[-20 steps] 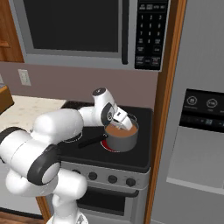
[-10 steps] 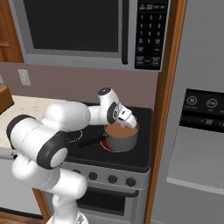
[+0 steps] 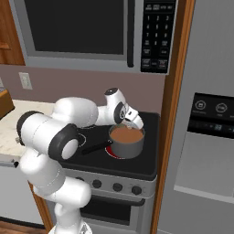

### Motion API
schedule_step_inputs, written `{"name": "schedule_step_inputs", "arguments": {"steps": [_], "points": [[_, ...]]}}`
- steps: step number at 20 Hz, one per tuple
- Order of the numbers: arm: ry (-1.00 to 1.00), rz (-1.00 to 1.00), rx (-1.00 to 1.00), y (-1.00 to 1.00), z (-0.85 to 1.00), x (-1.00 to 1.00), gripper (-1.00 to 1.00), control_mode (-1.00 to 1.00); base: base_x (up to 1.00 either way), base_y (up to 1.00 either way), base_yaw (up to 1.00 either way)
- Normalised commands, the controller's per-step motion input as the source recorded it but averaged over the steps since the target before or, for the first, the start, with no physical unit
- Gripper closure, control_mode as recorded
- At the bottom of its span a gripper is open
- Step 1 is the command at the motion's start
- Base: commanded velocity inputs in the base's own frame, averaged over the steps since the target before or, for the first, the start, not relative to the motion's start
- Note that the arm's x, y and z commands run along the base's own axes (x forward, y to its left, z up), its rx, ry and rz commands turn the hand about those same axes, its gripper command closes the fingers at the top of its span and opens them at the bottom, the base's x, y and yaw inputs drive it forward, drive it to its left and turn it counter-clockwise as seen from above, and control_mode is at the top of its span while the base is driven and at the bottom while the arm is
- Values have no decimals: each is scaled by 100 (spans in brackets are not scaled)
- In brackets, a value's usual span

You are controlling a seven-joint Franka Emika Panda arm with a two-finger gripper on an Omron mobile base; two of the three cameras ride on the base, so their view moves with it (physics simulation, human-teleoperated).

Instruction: Pick up the sugar cube(s) and place them in the saucepan with hot chocolate.

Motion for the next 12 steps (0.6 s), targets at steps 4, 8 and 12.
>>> {"name": "schedule_step_inputs", "arguments": {"steps": [4, 8, 12], "points": [[0, 0, 0, 0, -4, 5, -100, -100, 0, 0, 0], [0, 0, 0, 0, 0, -1, -100, -100, 0, 0, 0], [0, 0, 0, 7, 0, -18, -100, -100, 0, 0, 0]]}}
